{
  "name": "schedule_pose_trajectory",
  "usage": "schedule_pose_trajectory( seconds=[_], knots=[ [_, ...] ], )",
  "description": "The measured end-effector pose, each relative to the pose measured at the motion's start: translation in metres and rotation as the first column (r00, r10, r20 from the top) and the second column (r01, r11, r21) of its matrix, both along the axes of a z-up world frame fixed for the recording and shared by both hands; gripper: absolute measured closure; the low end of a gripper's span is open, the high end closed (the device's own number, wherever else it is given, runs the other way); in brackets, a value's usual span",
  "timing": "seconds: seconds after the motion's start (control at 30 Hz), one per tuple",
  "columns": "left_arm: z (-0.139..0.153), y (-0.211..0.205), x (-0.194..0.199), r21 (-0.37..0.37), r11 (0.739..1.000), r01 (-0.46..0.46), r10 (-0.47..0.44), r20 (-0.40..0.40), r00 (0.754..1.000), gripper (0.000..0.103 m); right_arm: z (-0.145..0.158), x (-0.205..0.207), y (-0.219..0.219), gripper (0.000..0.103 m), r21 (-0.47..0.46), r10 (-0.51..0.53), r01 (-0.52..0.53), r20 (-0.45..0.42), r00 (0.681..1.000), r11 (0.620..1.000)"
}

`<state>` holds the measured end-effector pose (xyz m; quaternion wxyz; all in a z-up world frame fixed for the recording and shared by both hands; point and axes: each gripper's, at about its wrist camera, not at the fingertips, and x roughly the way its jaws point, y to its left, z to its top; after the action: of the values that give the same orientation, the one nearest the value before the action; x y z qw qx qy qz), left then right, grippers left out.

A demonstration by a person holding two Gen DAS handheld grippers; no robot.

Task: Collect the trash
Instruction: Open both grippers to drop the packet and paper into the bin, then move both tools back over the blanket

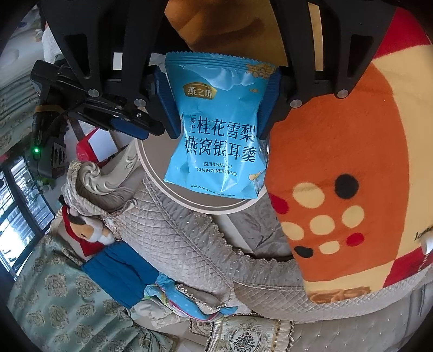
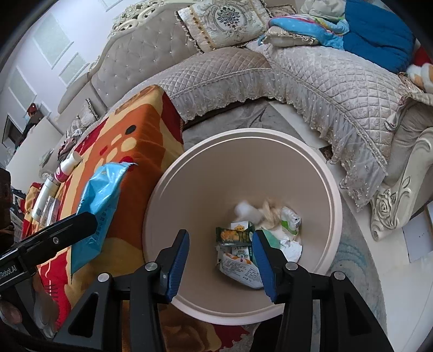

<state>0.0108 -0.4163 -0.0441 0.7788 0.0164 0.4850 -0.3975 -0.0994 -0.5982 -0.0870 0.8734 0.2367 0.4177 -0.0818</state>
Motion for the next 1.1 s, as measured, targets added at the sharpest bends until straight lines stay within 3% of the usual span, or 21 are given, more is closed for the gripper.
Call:
schedule_pose_trajectory(
  seconds=[0.2,0.6,0.83,1.1],
  knots=[
    [0.003,0.0,-0.001,-0.03,0.999,0.011,-0.011,-0.016,1.0,0.039,0.009,-0.002,0.006,0.056,-0.016,0.002,-0.002,0.014,1.0,1.0],
    [0.009,0.011,-0.005,-0.012,1.0,-0.008,0.008,0.012,1.0,0.039,0.012,-0.007,0.005,0.056,-0.017,-0.002,0.002,0.011,1.0,1.0],
    [0.016,0.053,-0.001,0.016,0.997,-0.081,0.08,0.049,0.996,0.039,0.021,0.001,0.027,0.056,-0.023,0.054,-0.053,0.026,0.998,0.998],
    [0.022,0.14,0.019,0.044,0.977,-0.208,0.204,0.078,0.976,0.039,0.037,0.022,0.075,0.056,-0.043,0.157,-0.155,0.041,0.987,0.987]
  ],
)
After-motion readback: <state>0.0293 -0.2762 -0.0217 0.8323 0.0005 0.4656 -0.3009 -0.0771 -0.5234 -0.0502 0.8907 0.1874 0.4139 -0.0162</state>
